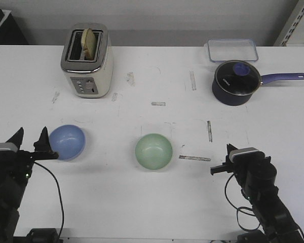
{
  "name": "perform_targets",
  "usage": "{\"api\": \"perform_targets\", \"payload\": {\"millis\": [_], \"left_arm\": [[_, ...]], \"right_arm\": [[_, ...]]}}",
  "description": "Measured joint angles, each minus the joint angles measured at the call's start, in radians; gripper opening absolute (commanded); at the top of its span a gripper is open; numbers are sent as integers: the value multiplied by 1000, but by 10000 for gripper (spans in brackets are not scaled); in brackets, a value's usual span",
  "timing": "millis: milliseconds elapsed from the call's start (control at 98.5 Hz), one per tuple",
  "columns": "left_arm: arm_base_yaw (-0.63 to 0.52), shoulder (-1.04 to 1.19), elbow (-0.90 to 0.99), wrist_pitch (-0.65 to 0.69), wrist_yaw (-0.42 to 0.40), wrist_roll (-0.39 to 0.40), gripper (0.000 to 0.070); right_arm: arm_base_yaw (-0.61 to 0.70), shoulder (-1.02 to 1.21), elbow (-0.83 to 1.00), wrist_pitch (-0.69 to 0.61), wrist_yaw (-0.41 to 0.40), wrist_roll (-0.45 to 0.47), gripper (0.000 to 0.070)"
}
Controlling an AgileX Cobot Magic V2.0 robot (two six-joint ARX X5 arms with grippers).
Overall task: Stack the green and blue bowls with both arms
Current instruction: 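Reach the left gripper to the rim of the light blue bowl and grasp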
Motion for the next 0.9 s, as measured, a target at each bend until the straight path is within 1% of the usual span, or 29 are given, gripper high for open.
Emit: {"api": "perform_targets", "payload": {"millis": [71, 223, 284, 335, 396, 437, 508, 599, 721, 782, 792, 802, 883, 904], "left_arm": [[4, 76, 23, -55, -42, 0, 622], [39, 250, 24, -154, -43, -8, 611], [62, 326, 22, -185, -17, -11, 610], [82, 381, 22, -204, 21, -16, 608], [101, 442, 22, -209, 62, -18, 586], [113, 482, 22, -209, 78, -19, 532], [134, 545, 22, -203, 80, -20, 406], [162, 602, 22, -182, 80, -20, 316], [187, 641, 22, -155, 87, -21, 254], [198, 658, 22, -154, 107, -21, 178], [200, 661, 22, -154, 109, -20, 152], [201, 664, 22, -154, 111, -20, 144], [206, 680, 22, -154, 135, -20, 13], [206, 681, 22, -154, 135, -21, 0]], "right_arm": [[0, 0, 0, 0, -6, 0, 0], [0, 0, 0, -2, -36, 0, 0], [0, 0, 0, -2, -50, 0, 0], [0, 0, 0, -4, -53, 0, 0], [0, 0, 0, -8, -55, 0, 0], [0, 0, 0, -8, -55, 0, 0], [0, 0, 0, -8, -55, 0, 0], [0, 0, 0, -8, -55, 0, 0], [0, 0, 0, -8, -55, 0, 0], [0, 0, 0, -8, -55, 0, 0], [0, 0, 0, -8, -55, 0, 0], [0, 0, 0, -8, -55, 0, 0], [0, 0, 0, -8, -55, 0, 0], [0, 0, 0, -8, -55, 0, 0]]}}
